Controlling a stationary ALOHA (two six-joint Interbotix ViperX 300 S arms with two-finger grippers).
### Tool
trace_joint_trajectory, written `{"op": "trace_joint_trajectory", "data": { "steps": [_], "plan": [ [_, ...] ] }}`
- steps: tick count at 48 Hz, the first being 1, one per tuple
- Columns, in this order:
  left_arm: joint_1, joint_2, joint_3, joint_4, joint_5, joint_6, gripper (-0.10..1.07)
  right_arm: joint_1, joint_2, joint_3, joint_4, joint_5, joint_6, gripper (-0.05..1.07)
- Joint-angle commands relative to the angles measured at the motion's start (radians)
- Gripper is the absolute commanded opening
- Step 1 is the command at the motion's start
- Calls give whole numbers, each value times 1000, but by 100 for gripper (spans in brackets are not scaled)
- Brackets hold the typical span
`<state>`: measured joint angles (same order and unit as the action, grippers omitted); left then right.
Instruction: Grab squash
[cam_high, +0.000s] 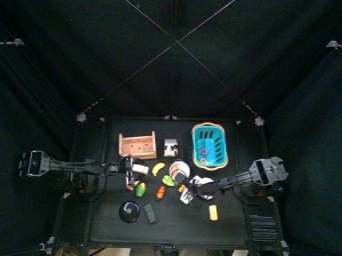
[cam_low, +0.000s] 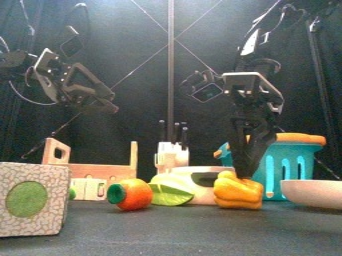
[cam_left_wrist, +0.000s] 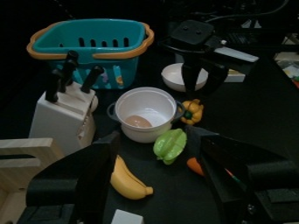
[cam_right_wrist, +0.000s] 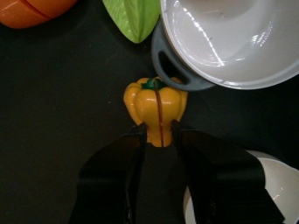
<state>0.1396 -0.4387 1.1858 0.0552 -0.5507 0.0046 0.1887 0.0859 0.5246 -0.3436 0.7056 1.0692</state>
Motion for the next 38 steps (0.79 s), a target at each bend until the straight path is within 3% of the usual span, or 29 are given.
{"op": "trace_joint_trajectory", "data": {
  "steps": [1,5,20,38],
  "plan": [
    [0,-3,-8,-2,-6,2,95,3,-46,-21,-9,12,2,71],
    [0,-3,-8,-2,-5,2,95,8,-55,-23,-29,31,2,73],
    [0,-3,-8,-2,-5,2,95,17,-51,-23,-61,5,3,99],
    [0,-3,-8,-2,-5,2,95,12,17,-14,-92,-32,2,100]
  ]
}}
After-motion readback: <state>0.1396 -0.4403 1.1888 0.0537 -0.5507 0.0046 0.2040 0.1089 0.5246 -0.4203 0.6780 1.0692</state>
